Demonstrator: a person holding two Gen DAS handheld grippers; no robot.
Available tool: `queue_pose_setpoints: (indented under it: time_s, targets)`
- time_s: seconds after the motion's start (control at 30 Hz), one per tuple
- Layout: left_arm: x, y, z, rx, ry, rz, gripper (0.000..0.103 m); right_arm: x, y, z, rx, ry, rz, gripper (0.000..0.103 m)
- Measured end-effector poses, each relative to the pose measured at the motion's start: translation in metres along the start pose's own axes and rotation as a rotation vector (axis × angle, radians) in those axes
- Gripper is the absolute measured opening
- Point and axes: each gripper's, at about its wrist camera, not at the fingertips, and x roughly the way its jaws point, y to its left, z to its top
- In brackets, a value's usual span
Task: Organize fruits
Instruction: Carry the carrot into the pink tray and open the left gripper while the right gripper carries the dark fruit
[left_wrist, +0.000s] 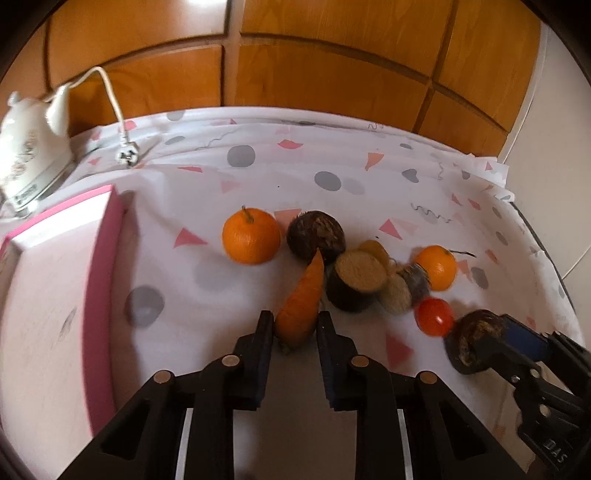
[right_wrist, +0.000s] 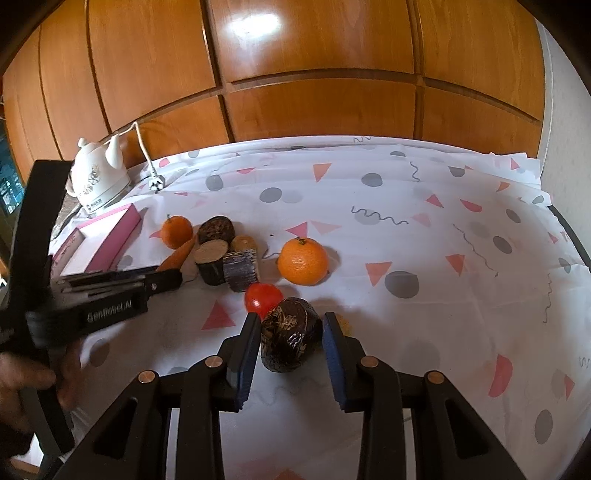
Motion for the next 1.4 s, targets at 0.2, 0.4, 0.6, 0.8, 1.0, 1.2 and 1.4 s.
queue_pose_setpoints:
  time_s: [0.2,0.4,0.6,0.8,1.0,1.2,1.4]
  targets:
    - [-0.030,-0.008,-0.024,0.012,-0.045,0.037,0.024,-0.005,0.014,-0.010,0.000,0.018,0.061,0.034]
    - [-0.060,-0.007,-0.031,0.022,-0.106,0.074,0.024,-0.007,0.021,-0.012,-0.001,0.020,0.042,0.034]
    - [-0.087,0.004,-0.031,0.003,-0.154,0.123,0.024,-0.005,0.027,-0.011,-0.020,0.025,0.025,0.034]
    - [-0.109,0.021,-0.033,-0.025,-0.189,0.175,0.024,-0.001,0.038,-0.008,-0.067,0.028,0.001,0.034]
    - [-0.122,0.043,-0.036,-0.061,-0.210,0.223,0.024,0.000,0.046,-0.006,-0.103,0.032,-0.023,0.034]
    - [-0.125,0.066,-0.041,-0.107,-0.211,0.263,0.024,0.002,0.055,-0.004,-0.142,0.037,-0.045,0.034]
    - [-0.118,0.091,-0.047,-0.154,-0.187,0.306,0.024,0.004,0.063,-0.003,-0.172,0.042,-0.061,0.034]
